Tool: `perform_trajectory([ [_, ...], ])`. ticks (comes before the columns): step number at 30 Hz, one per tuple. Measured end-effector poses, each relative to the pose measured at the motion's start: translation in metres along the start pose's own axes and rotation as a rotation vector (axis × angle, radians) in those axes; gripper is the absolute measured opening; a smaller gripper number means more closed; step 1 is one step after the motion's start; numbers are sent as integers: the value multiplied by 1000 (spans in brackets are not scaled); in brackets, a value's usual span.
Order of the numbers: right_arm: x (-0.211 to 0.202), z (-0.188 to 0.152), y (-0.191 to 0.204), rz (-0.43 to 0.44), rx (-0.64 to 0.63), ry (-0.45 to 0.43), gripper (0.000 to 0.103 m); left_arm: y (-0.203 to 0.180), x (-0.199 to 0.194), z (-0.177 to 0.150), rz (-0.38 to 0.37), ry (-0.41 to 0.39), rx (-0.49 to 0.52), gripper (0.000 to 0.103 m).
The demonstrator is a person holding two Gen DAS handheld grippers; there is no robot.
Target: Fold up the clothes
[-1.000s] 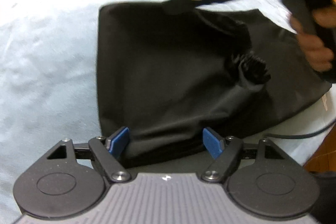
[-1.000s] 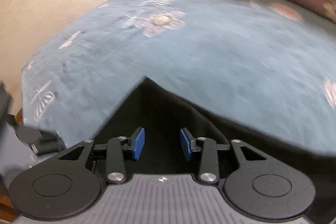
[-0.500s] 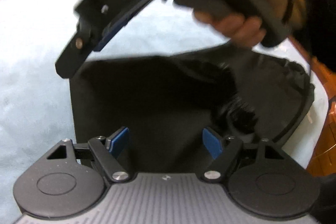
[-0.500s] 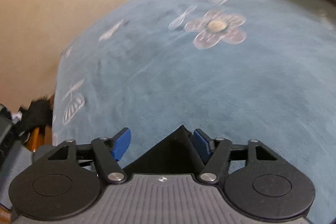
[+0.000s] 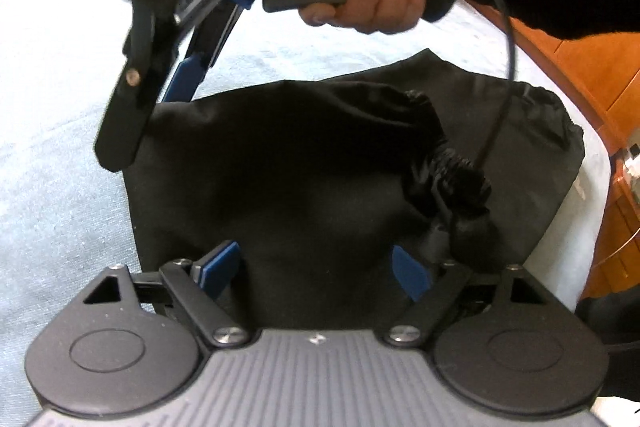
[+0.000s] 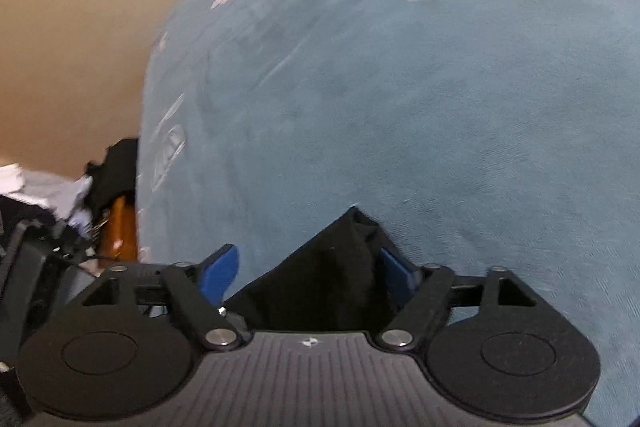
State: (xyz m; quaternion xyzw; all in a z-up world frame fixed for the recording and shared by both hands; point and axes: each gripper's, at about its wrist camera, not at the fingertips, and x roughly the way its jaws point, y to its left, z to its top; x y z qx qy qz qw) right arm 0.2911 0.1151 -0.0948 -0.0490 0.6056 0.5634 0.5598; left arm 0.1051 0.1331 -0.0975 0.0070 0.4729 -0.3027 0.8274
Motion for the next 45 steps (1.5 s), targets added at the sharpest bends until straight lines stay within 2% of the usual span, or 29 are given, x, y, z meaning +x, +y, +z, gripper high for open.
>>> perform_trajectory([
  [4,4,11,-13,152,73,69,85,2,7,1,-17,-5,-22,84],
  [13,12,19,-43,272,232,9,86,13,-3,3,-24,-2,-77,85],
  [16,-18,13,-41,183,241,-113,87,18,-5,12,-33,16,-130,84],
  [20,-67,-2,-36,146,278,-253,87,34,-26,35,-2,-81,-168,85],
  [22,-86,-17,-31,112,287,-293,87,43,-28,47,21,-127,-184,85],
  [25,-107,-49,-26,50,316,-334,87,63,-9,57,71,-116,-210,85],
  [27,-115,-73,-24,27,349,-354,87,77,10,57,74,-72,-251,84],
  [28,-118,-85,-24,15,362,-357,87,78,14,57,72,-78,-250,85],
  [29,-122,-98,-23,3,373,-358,87,74,14,58,82,-88,-225,86],
  [32,-132,-134,-24,-40,403,-349,87,61,13,62,133,-48,-163,86],
  [34,-135,-153,-17,-96,413,-341,87,52,6,63,137,-25,-181,86],
  [38,-135,-174,8,-313,376,-287,87,25,-15,65,154,0,-177,86],
  [43,-118,-195,35,-596,315,-122,87,-18,-18,53,181,103,-161,86],
  [45,-111,-209,41,-643,313,-83,88,-30,-16,44,177,147,-178,86],
])
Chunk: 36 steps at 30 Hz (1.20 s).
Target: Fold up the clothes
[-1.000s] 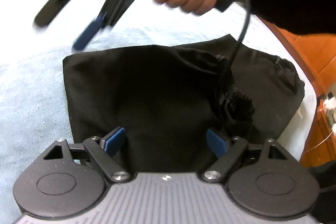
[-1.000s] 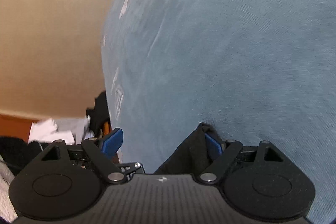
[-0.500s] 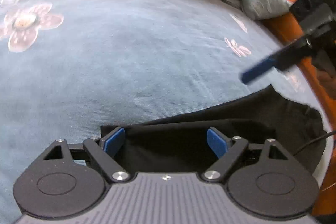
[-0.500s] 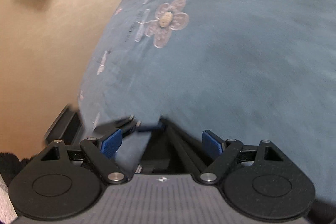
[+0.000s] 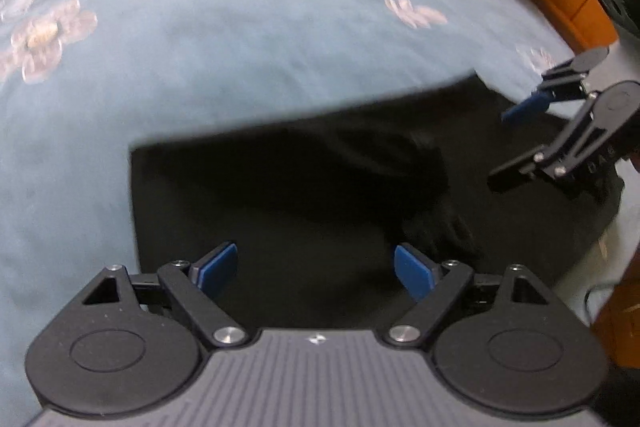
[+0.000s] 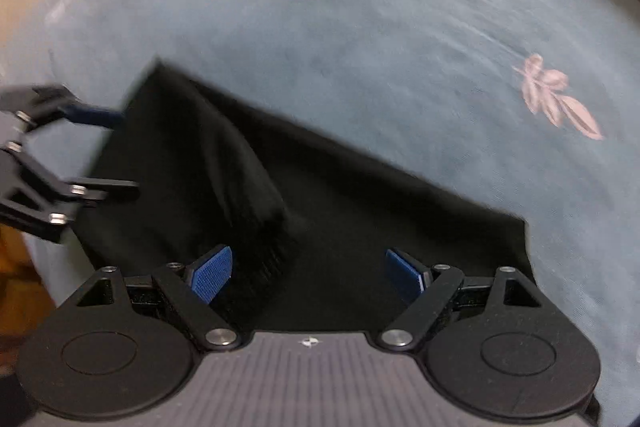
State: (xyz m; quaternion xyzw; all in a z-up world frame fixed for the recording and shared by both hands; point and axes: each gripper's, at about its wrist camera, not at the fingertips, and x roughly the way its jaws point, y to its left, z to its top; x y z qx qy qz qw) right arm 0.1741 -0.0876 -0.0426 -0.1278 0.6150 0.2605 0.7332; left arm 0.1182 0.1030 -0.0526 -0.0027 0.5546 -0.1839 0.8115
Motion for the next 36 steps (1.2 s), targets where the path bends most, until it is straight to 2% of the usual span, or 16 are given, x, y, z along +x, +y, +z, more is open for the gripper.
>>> perform_trajectory([
  [6,11,-40,-11,9,83,66,91,-10,21,-34,48,102,-53,86],
  [10,18,-59,-16,-4,94,80,91,-12,26,-41,60,85,-49,91],
  [13,20,-65,-18,-17,92,90,91,-13,21,-42,66,82,-57,89],
  [18,19,-67,-19,-11,98,93,91,-14,4,-47,61,67,-71,90],
  [21,21,-65,-19,-8,102,103,92,-7,13,-56,61,107,-95,90],
  [25,24,-63,-16,-17,102,106,92,-11,6,-61,63,87,-83,90],
  [30,18,-65,-12,-3,94,73,92,-17,-12,-72,80,31,-44,91],
  [34,10,-66,-3,5,76,35,92,-7,-7,-84,89,50,-107,89],
  [36,0,-68,3,-1,65,3,92,-6,-19,-88,81,12,-117,89],
])
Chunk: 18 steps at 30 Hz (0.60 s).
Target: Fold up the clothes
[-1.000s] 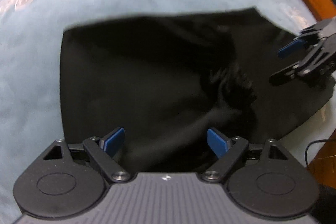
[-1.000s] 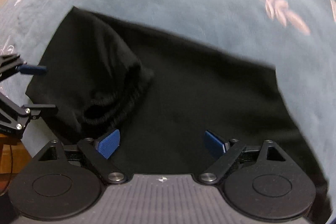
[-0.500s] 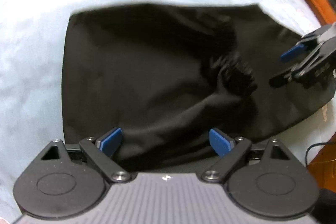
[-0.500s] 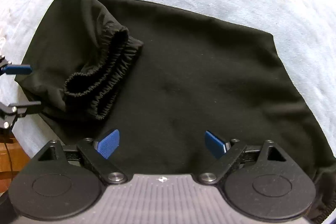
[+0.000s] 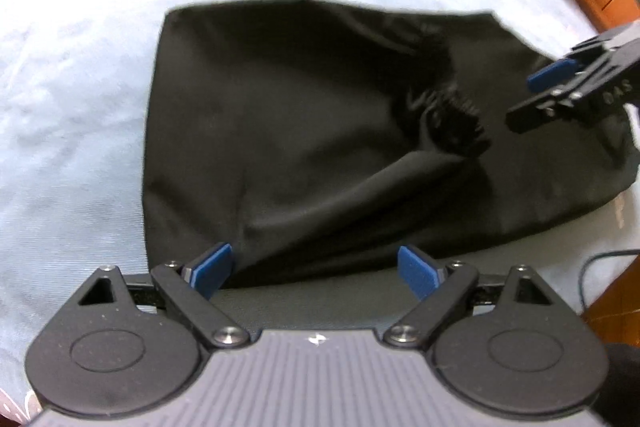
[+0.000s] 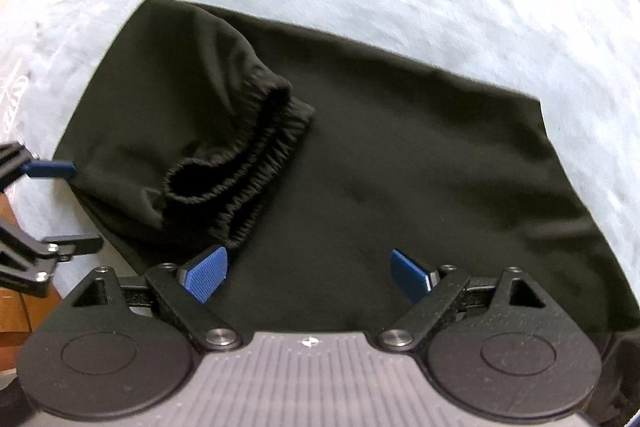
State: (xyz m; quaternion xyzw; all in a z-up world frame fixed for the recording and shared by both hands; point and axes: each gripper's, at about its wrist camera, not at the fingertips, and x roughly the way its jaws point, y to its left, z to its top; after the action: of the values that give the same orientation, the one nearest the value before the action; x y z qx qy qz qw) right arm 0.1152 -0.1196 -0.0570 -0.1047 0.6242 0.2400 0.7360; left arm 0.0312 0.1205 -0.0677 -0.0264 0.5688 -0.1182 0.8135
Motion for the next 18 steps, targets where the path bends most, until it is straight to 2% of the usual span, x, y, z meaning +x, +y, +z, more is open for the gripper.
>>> perform_trajectory([
  [3,-18,5,12,18,-8,-89,92,7,-14,-10,17,-16,-41,89],
  [6,-29,22,27,88,-27,-186,92,13,-22,-24,53,-15,-74,89],
  [9,-40,42,52,164,-108,-233,90,16,-26,-38,150,-7,-118,89],
  [10,-38,44,64,173,-157,-239,82,18,-28,-44,183,-7,-139,89],
  [11,-36,47,76,183,-206,-245,67,19,-30,-49,206,-26,-166,89],
  [13,-29,47,100,187,-306,-234,50,21,-35,-60,251,-62,-220,90],
  [15,-19,48,124,194,-399,-210,46,24,-40,-71,294,-99,-276,90],
  [18,-4,50,155,211,-494,-176,46,26,-46,-91,306,-156,-380,90],
])
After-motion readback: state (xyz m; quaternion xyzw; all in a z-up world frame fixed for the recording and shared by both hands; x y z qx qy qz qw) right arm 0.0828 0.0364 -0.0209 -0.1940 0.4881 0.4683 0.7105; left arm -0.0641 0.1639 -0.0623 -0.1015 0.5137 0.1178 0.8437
